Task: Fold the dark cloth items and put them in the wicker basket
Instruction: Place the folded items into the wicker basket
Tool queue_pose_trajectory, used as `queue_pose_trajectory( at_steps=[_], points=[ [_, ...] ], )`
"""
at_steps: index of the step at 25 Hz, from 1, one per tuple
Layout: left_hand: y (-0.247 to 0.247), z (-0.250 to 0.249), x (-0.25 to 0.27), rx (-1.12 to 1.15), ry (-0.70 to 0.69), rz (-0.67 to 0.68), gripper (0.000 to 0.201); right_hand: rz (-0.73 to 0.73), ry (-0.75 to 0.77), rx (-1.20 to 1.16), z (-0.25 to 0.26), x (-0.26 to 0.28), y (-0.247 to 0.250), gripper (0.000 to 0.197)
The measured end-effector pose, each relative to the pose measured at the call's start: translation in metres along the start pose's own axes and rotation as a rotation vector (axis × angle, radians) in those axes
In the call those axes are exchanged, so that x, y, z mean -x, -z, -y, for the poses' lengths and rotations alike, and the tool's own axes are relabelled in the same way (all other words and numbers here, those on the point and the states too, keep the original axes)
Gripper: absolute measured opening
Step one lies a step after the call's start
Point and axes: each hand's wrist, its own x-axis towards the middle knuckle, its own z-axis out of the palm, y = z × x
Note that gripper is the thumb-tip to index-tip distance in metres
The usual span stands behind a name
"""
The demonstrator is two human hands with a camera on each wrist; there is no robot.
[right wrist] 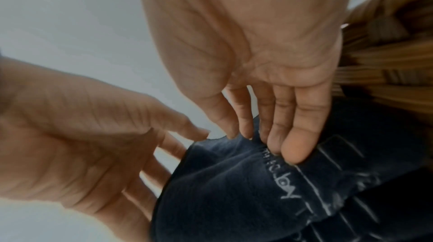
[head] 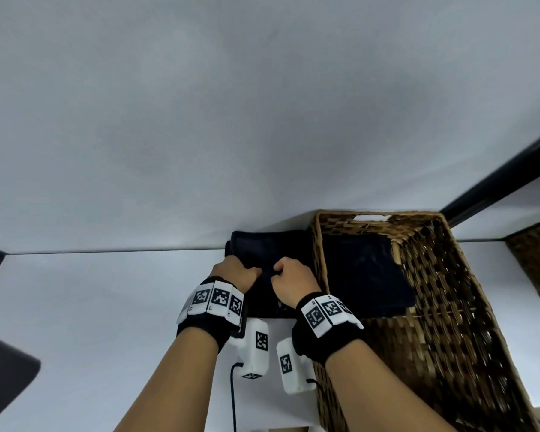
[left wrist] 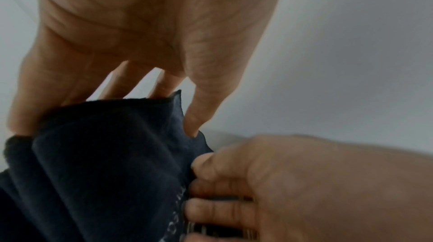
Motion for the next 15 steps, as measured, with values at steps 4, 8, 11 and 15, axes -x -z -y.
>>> queue_pose_trajectory(
  at_steps=[4,8,11,15],
  points=[
    [-0.008,-0.003,0.007,0.069,-0.040,-0.105,0.045,-0.023,0.023,-0.011,0.001,0.004,0.003,0.033],
    [0.006,-0.010,0.007,0.285,0.052,-0.141,0.054,-0.052,0.043,-0.025,-0.003,0.006,0.009,0.033],
    [0.012,-0.008,0.002,0.365,0.114,-0.045,0.057,-0.063,0.049,-0.028,-0.009,0.006,0.013,0.032],
    [0.008,-0.015,0.007,0.520,0.116,0.047,0.061,-0.074,0.058,-0.081,-0.016,0.006,0.014,0.030]
  ],
)
